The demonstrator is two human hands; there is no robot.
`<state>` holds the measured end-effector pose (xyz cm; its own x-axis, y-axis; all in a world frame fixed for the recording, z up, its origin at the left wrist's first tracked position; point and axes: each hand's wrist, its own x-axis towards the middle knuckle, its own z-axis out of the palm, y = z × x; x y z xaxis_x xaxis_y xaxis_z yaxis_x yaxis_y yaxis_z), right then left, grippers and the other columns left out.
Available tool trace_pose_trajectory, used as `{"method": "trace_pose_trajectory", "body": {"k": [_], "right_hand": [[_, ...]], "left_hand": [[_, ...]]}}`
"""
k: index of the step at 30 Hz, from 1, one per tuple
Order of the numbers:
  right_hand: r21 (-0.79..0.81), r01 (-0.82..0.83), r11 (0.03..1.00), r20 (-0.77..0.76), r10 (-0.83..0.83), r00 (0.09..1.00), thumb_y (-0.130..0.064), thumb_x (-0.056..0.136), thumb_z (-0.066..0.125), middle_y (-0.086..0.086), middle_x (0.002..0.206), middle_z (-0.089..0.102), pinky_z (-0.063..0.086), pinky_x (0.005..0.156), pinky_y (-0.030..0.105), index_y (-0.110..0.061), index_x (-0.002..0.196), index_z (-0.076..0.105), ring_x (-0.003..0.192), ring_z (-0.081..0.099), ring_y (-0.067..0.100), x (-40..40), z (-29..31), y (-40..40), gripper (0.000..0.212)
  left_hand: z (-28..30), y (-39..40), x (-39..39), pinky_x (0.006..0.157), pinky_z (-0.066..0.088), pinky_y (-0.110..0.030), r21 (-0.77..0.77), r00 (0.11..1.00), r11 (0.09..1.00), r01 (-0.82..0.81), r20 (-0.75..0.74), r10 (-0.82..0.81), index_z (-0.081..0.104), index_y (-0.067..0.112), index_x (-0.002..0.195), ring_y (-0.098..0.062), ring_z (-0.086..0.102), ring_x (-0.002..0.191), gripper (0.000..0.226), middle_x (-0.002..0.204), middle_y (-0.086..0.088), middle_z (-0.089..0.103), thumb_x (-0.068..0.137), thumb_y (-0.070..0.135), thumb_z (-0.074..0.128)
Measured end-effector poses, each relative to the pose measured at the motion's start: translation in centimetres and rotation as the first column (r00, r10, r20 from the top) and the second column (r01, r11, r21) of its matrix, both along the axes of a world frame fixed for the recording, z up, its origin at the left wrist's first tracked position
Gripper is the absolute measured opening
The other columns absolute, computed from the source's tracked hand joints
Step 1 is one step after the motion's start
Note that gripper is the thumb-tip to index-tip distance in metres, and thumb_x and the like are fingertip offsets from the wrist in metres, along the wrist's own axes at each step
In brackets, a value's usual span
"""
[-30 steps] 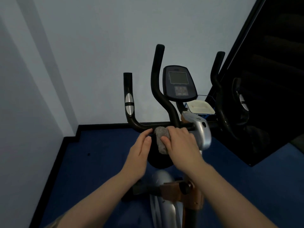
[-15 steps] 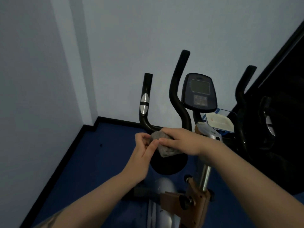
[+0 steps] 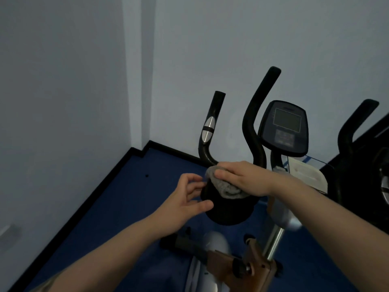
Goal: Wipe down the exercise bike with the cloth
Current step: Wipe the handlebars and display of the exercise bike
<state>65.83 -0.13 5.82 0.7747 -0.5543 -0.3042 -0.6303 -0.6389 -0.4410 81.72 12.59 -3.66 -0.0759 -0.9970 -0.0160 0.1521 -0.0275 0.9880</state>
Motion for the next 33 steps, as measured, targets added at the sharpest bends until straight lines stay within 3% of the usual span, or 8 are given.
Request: {"method": "trace_pose_trajectory", "body": {"k": [4, 8, 10, 14, 17, 21, 28, 33], "right_hand": [[-0.129, 0.013, 0.992, 0.137, 0.004, 0.991, -0.066, 0.088, 0.03, -0.002, 0.097, 0.067, 0.048, 0.087, 0.039, -0.021, 0.108, 0.061, 0.091, 0.062, 0.014, 1.1, -1.6, 1.6, 0.058], [-0.053, 0.039, 0.998, 0.045, -0.037, 0.998, -0.066, 0.09, 0.036, -0.006, 0.091, 0.064, 0.047, 0.076, 0.028, -0.028, 0.1, 0.055, 0.087, 0.061, 0.013, -0.9, -1.1, 0.7, 0.043], [-0.089, 0.107, 0.99, 0.041, -0.103, 0.994, -0.067, 0.091, 0.034, -0.007, 0.086, 0.062, 0.048, 0.074, 0.031, -0.029, 0.095, 0.053, 0.083, 0.06, 0.014, -1.4, -1.5, 0.7, 0.042], [-0.439, 0.028, 0.898, -0.011, -0.036, 0.999, -0.06, 0.098, 0.03, -0.012, 0.08, 0.047, 0.046, 0.069, 0.037, -0.03, 0.109, 0.049, 0.084, 0.059, 0.02, 0.3, -2.8, 1.5, 0.037], [-0.283, 0.017, 0.959, 0.059, -0.001, 0.998, -0.058, 0.099, 0.027, -0.008, 0.086, 0.059, 0.043, 0.072, 0.036, -0.032, 0.102, 0.054, 0.087, 0.059, 0.018, 1.2, -2.1, 1.7, 0.038], [-0.023, 0.017, 1.0, 0.104, -0.015, 0.994, -0.047, 0.102, 0.037, -0.005, 0.093, 0.062, 0.046, 0.089, 0.038, -0.023, 0.099, 0.056, 0.09, 0.059, 0.011, -1.0, -1.0, 0.4, 0.031], [-0.044, 0.062, 0.997, 0.176, -0.053, 0.983, -0.05, 0.099, 0.042, -0.015, 0.084, 0.057, 0.045, 0.079, 0.032, -0.045, 0.084, 0.05, 0.081, 0.055, 0.002, 1.4, -1.5, 2.2, 0.018], [0.114, 0.312, 0.943, 0.293, -0.332, 0.897, -0.041, 0.099, 0.051, -0.005, 0.089, 0.062, 0.047, 0.077, 0.026, -0.02, 0.097, 0.061, 0.081, 0.059, 0.004, 0.1, -1.9, 3.1, 0.024]], "left_hand": [[-0.1, 0.1, -0.2, 0.09, 0.049, -0.02, 0.016, 0.998, 0.999, -0.045, -0.034, 0.046, 0.035, 0.01, 0.129, -0.009, 0.059, 0.119, 0.059, 0.131, -0.006, 0.058, 0.08, 0.015, 0.068], [-0.2, 0.0, -0.1, 0.092, 0.05, -0.023, 0.026, 0.999, 0.999, -0.032, -0.007, 0.032, 0.036, 0.017, 0.128, -0.01, 0.058, 0.12, 0.062, 0.132, -0.006, 0.056, 0.076, 0.021, 0.071], [-0.2, -0.2, 0.2, 0.094, 0.05, -0.024, 0.034, 0.999, 0.999, 0.007, 0.032, -0.008, 0.035, 0.02, 0.128, -0.01, 0.058, 0.12, 0.064, 0.132, -0.004, 0.056, 0.076, 0.023, 0.072], [-0.4, -0.4, 0.5, 0.094, 0.049, -0.024, 0.025, 0.998, 1.0, 0.009, 0.06, -0.01, 0.035, 0.017, 0.128, -0.01, 0.059, 0.118, 0.063, 0.13, -0.006, 0.055, 0.077, 0.021, 0.071], [-0.8, -0.8, 0.6, 0.09, 0.05, -0.022, 0.03, 1.0, 1.0, 0.003, 0.02, -0.004, 0.035, 0.012, 0.126, -0.011, 0.063, 0.112, 0.066, 0.127, -0.012, 0.057, 0.075, 0.013, 0.076], [-0.8, -2.0, 1.3, 0.094, 0.051, -0.028, 0.032, 0.994, 0.996, 0.08, 0.066, -0.082, 0.037, 0.019, 0.126, -0.014, 0.064, 0.11, 0.077, 0.122, -0.008, 0.06, 0.065, 0.016, 0.085], [-0.2, -4.1, 3.4, 0.099, 0.05, -0.033, 0.013, 0.936, 0.959, 0.284, 0.213, -0.28, 0.036, 0.028, 0.124, -0.014, 0.063, 0.113, 0.086, 0.116, 0.013, 0.065, 0.056, 0.035, 0.089], [0.5, -5.6, 4.2, 0.101, 0.048, -0.03, -0.015, 0.856, 0.894, 0.447, 0.295, -0.423, 0.035, 0.033, 0.129, -0.01, 0.061, 0.116, 0.085, 0.122, 0.013, 0.062, 0.062, 0.038, 0.087]]}}
